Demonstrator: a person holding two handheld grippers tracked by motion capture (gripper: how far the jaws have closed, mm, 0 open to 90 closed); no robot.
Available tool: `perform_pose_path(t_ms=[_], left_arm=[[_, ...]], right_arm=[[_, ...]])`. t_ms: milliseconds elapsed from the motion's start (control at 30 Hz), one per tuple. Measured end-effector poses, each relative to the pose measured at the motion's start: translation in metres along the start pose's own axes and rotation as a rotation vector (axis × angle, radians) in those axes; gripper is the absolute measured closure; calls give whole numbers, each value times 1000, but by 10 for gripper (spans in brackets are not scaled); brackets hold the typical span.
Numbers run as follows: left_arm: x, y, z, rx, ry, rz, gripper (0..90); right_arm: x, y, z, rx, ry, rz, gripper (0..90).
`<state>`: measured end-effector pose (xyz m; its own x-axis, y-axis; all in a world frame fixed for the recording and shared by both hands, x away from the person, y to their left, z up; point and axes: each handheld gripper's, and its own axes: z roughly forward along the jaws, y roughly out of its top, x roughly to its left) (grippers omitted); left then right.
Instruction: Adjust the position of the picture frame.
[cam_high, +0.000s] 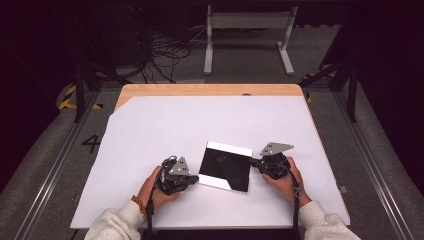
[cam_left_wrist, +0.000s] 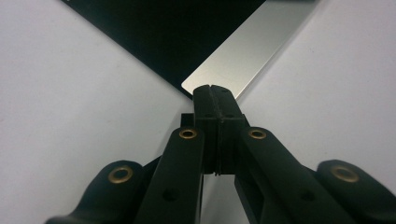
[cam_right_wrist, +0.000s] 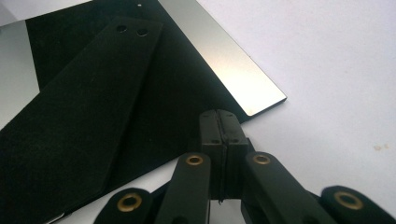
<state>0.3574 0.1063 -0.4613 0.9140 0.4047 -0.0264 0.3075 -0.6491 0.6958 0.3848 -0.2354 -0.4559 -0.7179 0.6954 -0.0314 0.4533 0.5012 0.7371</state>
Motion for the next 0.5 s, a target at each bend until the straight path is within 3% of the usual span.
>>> perform_pose_path(t_ms=[500], left_arm=[[-4, -1, 1, -10, -2, -1, 900]], right_arm=[[-5, 5, 6, -2, -3, 11, 900]])
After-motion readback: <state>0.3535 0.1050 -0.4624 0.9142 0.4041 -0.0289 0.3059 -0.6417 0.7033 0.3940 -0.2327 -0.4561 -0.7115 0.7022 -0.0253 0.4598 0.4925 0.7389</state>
